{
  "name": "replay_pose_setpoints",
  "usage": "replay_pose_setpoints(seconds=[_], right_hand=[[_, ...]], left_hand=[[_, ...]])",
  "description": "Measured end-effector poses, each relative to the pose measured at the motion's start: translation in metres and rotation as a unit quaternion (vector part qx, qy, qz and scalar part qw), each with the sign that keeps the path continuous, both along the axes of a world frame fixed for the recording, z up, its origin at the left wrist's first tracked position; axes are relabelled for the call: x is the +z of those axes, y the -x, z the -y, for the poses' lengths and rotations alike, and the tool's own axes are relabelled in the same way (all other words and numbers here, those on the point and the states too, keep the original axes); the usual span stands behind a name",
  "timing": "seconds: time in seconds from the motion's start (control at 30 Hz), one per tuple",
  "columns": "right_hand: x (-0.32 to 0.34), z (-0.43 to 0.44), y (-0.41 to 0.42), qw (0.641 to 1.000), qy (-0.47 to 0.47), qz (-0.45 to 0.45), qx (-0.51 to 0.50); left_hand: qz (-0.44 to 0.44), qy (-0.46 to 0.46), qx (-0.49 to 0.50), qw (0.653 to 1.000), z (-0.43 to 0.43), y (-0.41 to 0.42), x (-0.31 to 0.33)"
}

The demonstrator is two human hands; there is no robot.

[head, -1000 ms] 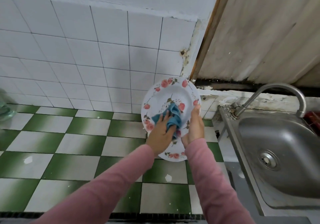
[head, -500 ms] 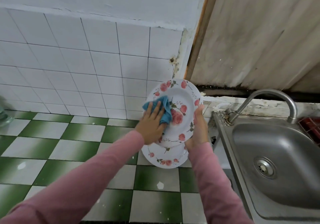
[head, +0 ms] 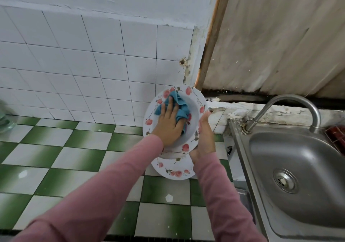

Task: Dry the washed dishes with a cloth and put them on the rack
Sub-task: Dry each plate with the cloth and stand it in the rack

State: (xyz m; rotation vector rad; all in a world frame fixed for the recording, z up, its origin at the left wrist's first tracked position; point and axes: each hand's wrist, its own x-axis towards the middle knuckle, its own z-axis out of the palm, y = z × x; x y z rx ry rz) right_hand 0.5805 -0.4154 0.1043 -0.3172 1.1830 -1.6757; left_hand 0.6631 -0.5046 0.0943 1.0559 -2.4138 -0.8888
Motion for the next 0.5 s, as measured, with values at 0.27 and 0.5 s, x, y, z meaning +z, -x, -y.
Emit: replay_pose_setpoints(seconds=[0.27,0.5], right_hand=[[0.012,0.003,0.01,0.998,0.044,0.019,-0.03],[0.011,-0.011,-0.008,0.994,0.102,0.027,0.014]], left_hand=[[-0.164,-0.179,-0.065,0.968,-0.058,0.01,0.002],[-0.212,-0.085,0.05,0.972,-0.038,0.028,0.031]])
